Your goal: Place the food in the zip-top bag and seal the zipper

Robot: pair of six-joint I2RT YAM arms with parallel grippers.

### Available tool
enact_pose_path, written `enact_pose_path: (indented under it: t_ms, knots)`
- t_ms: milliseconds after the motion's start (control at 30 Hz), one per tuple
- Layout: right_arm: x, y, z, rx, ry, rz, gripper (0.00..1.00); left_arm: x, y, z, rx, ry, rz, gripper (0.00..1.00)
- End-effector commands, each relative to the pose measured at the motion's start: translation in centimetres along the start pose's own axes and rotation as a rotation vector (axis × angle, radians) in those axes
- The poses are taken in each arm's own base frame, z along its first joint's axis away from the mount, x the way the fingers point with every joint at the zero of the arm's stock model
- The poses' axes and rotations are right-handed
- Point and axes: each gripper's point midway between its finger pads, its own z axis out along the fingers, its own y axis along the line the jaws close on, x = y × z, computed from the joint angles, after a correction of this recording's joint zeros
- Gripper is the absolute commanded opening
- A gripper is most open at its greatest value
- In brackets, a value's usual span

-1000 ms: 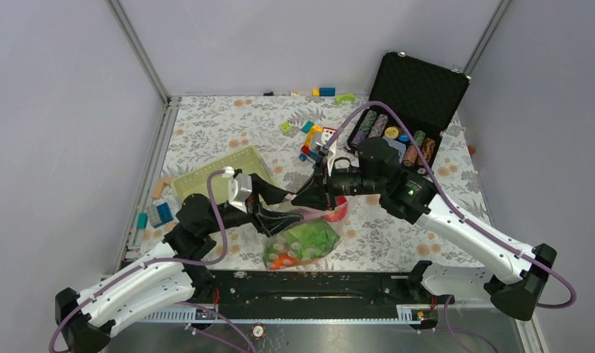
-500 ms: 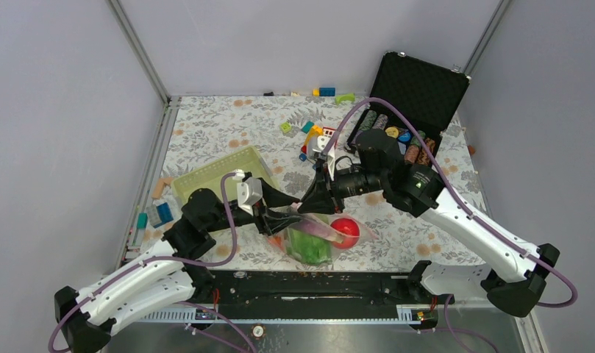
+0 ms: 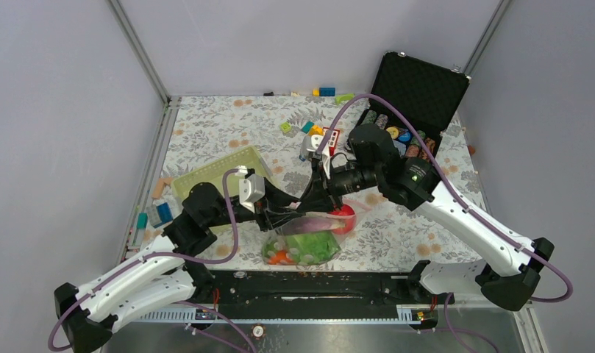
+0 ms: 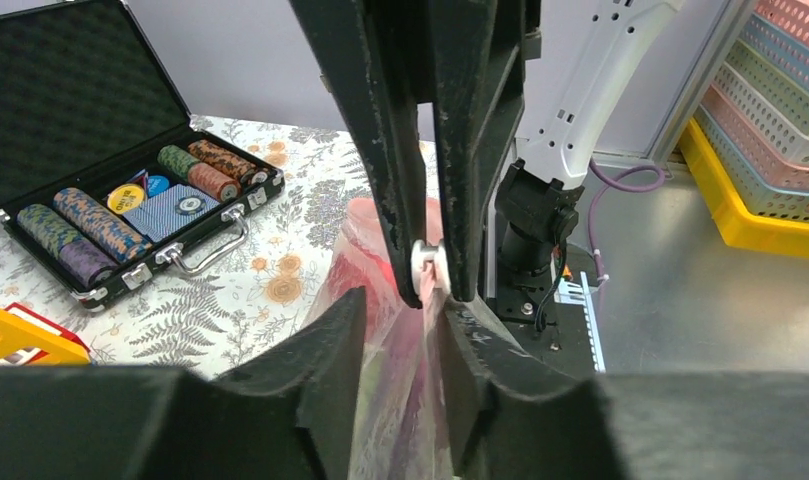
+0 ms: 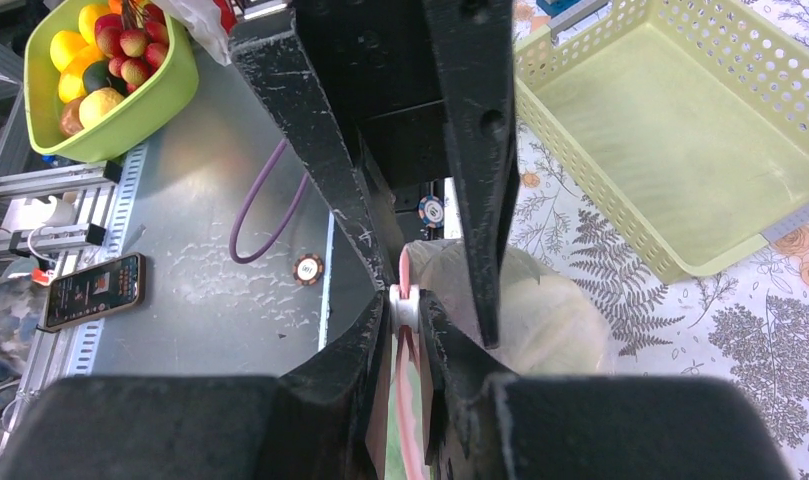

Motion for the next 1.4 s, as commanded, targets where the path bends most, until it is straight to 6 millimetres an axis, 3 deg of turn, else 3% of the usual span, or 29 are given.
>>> enact_pose_path:
  t_ms: [0, 67, 100, 467, 633, 867, 1033, 1133, 1367]
  knots:
    - [-2.1, 0.6, -0.6, -0.018, -0.038, -0.058, 0.00, -2.7, -0.7, 0.1, 0.035, -0.046, 0.051, 0.25]
    - [-2.1, 0.4, -0.6, -0.005, -0.035, -0.056, 0.00, -2.8, -0.7, 0.1, 0.041, -0.038, 0.049, 0.03]
    - [-2.1, 0.2, -0.6, 0.004, -0.033, -0.054, 0.00, -2.7, -0.7, 0.2, 0.039, -0.030, 0.044, 0.00]
    - [-1.3, -2.0, -1.1, 0.133, 0.009, -0.096, 0.00, -1.3, 0.3, 0.5, -0.018, 0.030, -0.075, 0.00]
    - [-1.1, -2.4, -0.9, 0.137, 0.018, -0.111, 0.00, -2.8, 0.3, 1.0, -0.006, -0.111, -0.060, 0.00]
    - [-0.1, -2.8, -0.9, 0.157, 0.036, -0.103, 0.00, -4.3, 0.1, 0.1, -0.030, -0.210, -0.078, 0.00]
    - [2.0, -4.1, -1.4, 0.235, 0.075, -0.104, 0.00, -5.0, 1.6, -1.6, -0.168, -0.287, -0.102, 0.00]
    - [3.2, -3.8, -1.3, 0.216, 0.094, -0.102, 0.00, -4.8, 2.6, -2.1, -0.238, -0.287, -0.128, 0.00]
    - [5.2, -4.2, -1.9, 0.248, 0.130, -0.123, 0.00, -4.8, 2.7, -2.9, -0.266, -0.323, -0.118, 0.00]
